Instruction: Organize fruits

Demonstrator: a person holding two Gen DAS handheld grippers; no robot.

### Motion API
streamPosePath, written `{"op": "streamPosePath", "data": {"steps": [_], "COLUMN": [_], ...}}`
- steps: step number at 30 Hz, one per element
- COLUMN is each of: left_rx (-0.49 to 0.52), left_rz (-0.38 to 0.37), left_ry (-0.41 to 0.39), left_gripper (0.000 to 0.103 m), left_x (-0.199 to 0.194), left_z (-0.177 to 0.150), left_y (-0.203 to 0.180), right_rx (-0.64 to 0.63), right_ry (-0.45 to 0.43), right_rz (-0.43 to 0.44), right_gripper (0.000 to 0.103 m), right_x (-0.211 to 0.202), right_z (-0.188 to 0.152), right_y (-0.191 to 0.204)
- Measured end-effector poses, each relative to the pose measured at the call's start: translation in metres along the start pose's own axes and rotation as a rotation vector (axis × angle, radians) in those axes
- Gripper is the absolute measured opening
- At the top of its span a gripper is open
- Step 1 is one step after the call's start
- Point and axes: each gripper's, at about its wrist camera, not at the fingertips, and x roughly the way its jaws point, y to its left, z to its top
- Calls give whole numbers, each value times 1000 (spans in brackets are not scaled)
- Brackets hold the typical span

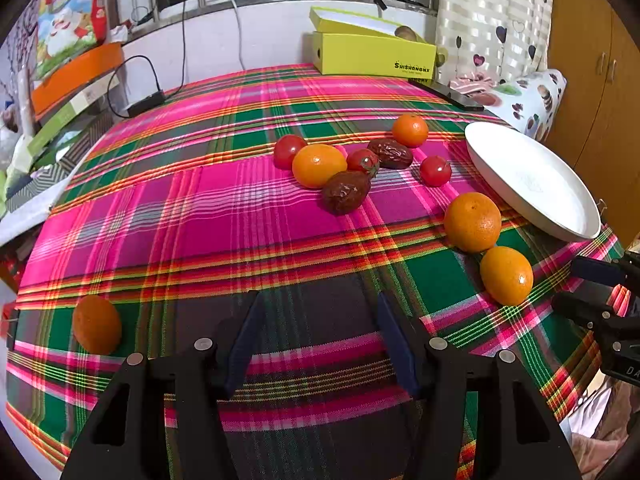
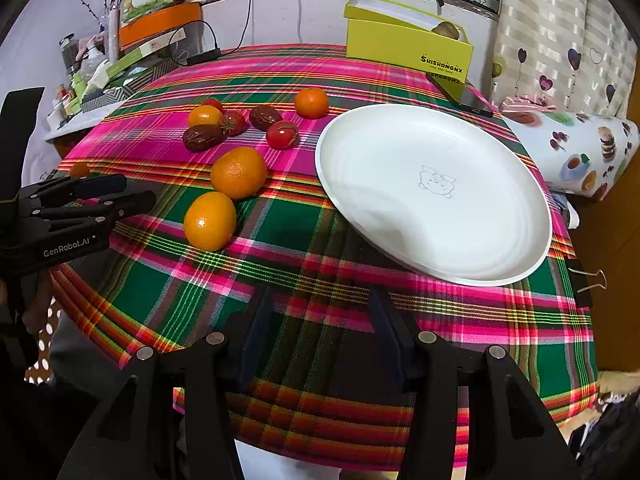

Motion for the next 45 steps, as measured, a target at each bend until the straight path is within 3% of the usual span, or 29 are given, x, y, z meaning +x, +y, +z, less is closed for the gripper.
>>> {"op": "streamPosePath", "data": {"steps": [45], "left_rx": [4], "left_rz": [4], "left_ry": [-3], "left_gripper": [68], "left_x": [0], "left_z": [0], "left_y": [0], "right_rx": [0], "right_ry": [3], "right_rz": [-6], "right_gripper": [51], "right_x": [2], "right_z": [1], "right_y": [0]}}
